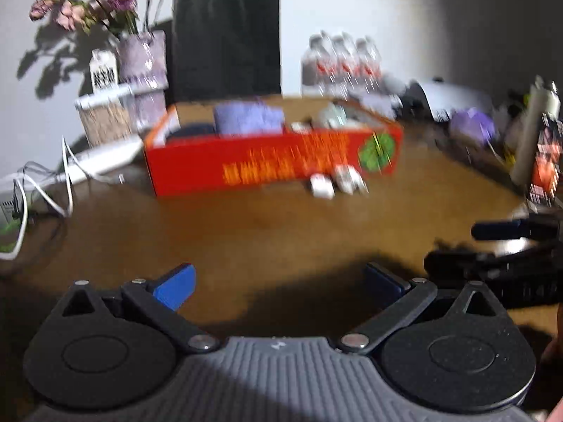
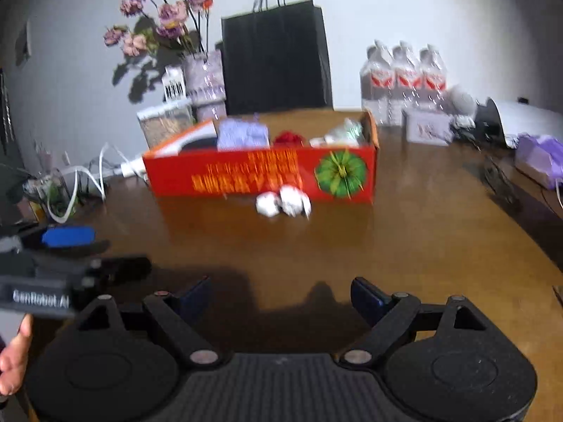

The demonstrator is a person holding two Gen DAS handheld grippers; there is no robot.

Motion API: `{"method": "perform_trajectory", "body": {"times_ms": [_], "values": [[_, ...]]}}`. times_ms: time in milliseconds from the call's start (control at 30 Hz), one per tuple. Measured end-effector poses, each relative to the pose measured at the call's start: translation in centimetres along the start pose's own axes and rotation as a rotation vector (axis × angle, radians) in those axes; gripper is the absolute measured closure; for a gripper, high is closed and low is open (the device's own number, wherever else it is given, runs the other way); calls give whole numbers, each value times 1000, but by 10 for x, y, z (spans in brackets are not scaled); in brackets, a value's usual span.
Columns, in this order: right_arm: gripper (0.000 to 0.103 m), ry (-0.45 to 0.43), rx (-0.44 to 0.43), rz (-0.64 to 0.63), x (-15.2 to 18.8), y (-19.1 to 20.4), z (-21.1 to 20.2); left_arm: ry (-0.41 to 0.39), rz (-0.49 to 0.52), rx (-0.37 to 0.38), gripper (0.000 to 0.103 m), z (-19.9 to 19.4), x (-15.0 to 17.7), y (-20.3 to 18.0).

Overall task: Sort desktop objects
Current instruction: 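Grasp the white crumpled tissue with the right gripper while the left gripper grasps a small round item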

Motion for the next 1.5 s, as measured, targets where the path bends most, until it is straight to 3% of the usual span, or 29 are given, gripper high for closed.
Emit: {"method": "perform_trajectory", "body": {"times_ms": [133,433,700,833,1033,1100,1167,1233,1367,1500], "values": [[17,7,-1,30,15,-1,-6,25,-24,7,0,-2,15,1],[17,26,40,25,9,-7,3,64,-33,17,0,11,16,3],[20,10,16,1,-24,-21,25,-3,-25,58,3,44,-27,0],[29,-1,-14,-25,-56,-31,53,14,-18,95,26,78,-55,-7],[38,40,-103,23,-89,-56,101,2,30,142,26,99,-67,-17],[47,70,-101,45,-91,-63,117,5,50,147,26,103,-66,-23],[71,86,-90,78,-89,-69,126,14,69,141,26,108,-65,-29],[83,78,-109,81,-86,-71,127,20,81,143,26,112,-66,-34],[85,63,-127,83,-86,-77,114,13,89,156,26,116,-72,-47],[85,30,-92,31,-84,-88,93,1,105,147,25,121,-76,-64]]}}
Point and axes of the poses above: each gripper's, at about its wrist camera, not at the fingertips, and z roughly the way its jaws point, y to its left, x to its underside, the point moved 5 cm from there along z, roughly the way its jaws point, and after that the axes turned 15 degrees about -x, right-handed, at the moved point
